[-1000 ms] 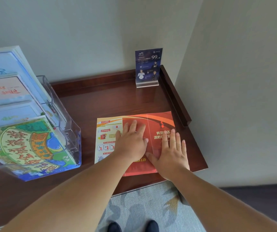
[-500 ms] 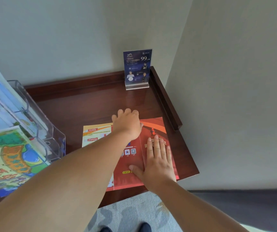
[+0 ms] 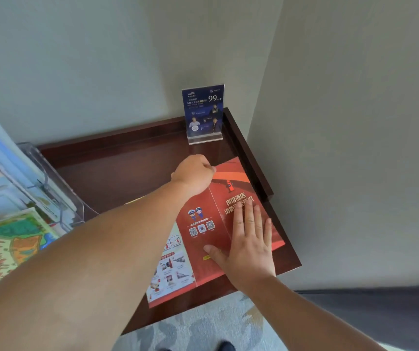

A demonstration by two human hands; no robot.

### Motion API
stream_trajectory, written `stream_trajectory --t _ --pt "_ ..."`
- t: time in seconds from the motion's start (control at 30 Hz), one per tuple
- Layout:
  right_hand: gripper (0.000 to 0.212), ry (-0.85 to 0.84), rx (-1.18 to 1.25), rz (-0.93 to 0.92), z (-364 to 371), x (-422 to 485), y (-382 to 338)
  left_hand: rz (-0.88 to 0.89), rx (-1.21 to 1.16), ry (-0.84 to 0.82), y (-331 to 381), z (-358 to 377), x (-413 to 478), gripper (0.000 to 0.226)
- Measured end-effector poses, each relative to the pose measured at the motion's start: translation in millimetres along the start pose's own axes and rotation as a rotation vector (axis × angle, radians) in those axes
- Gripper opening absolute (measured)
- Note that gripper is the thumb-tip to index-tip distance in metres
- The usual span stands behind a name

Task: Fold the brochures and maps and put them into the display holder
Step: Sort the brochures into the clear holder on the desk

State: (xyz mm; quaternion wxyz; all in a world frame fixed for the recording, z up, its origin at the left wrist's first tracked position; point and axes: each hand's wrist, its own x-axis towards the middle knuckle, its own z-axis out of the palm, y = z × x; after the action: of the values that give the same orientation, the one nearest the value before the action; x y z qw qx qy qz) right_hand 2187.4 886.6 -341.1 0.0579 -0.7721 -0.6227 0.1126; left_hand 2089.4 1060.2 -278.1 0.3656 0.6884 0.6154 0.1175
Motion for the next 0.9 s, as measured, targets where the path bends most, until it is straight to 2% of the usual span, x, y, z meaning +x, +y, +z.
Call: stream_trajectory --t 0.17,0.33,0.43,0.53,0.7,0.83,0.9 --pt "0.098 0.1 0.081 0.112 -34.2 11.3 1.3 0.086 0.008 0.037 1.0 -28.9 -3.9 0.018" --pt "0.054 0.086 0.349 0.258 -69.1 29.0 6.3 0.145 -0.001 0.09 0.1 -49.5 -15.1 0.018" --pt "0.032 0.114 0.455 0.256 -79.4 28.4 3.9 0.176 0.012 0.127 2.7 -56.7 -22.1 0.018" --pt "0.028 0.159 0.57 0.194 -80.8 19.2 -1.9 0.191 0.017 0.174 3.5 -63.9 -27.6 0.02" --pt "0.027 0.124 0.737 0.171 -85.2 13.1 3.8 0.217 -0.008 0.193 2.6 -70.4 -34.3 0.018" --pt "0.03 0.072 0.659 0.162 -90.7 8.5 1.2 0.236 -0.114 0.225 6.3 -71.1 -38.8 0.013" --pt "0.046 0.108 0.539 0.183 -93.7 3.5 -6.3 0.25 -0.124 0.239 10.0 -73.2 -40.8 0.014"
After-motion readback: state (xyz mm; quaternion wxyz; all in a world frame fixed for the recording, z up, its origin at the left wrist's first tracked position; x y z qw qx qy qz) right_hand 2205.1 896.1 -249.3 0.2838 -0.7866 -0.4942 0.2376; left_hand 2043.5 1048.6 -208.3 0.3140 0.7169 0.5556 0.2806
